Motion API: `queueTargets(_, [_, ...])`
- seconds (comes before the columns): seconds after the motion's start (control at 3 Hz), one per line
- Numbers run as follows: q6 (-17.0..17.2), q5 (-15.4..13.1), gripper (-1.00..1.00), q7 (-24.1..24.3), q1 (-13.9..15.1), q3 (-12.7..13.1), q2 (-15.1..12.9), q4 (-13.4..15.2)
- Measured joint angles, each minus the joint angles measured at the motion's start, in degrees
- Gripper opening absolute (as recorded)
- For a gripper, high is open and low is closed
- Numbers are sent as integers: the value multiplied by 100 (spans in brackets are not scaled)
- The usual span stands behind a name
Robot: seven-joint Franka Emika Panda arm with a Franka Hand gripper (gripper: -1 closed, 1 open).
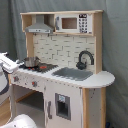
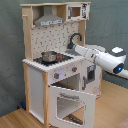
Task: Play with the kitchen
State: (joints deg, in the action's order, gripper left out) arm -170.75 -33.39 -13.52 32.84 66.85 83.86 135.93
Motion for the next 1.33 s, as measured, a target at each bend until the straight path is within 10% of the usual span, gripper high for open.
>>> queueTargets(1.33, [781,1037,100,603,550,-226,-106,-1846])
